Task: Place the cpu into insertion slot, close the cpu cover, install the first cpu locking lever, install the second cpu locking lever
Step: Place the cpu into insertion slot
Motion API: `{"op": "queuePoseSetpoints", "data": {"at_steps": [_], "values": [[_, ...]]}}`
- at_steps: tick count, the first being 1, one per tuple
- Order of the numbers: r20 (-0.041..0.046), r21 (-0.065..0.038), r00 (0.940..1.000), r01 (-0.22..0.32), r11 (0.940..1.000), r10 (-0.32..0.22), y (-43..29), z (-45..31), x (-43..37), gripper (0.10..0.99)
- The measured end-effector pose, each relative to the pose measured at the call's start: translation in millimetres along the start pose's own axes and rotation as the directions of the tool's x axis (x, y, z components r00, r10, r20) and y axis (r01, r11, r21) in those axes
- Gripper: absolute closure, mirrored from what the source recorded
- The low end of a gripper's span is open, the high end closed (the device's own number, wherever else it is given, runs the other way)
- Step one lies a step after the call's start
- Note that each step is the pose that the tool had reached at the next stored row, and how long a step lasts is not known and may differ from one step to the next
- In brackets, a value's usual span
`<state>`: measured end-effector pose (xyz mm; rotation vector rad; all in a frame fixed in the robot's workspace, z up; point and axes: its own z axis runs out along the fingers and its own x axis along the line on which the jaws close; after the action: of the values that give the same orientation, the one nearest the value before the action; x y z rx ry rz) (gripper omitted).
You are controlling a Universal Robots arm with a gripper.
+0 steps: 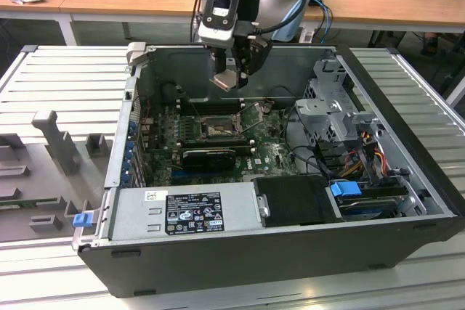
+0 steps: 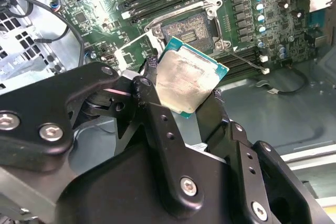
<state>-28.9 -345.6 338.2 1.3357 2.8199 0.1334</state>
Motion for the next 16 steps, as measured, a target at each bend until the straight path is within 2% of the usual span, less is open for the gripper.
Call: {"op": "queuePoseSetpoints", "data": {"at_steps": [9, 16], "values": [[0.0056, -0.002, 0.9978, -0.067, 0.9978, 0.067, -0.5, 0.4, 0.4, 0.545], [0.0126, -0.004, 0.9884, -0.151, 0.9885, 0.151, -0.6, 1.0, 0.4, 0.545]]}}
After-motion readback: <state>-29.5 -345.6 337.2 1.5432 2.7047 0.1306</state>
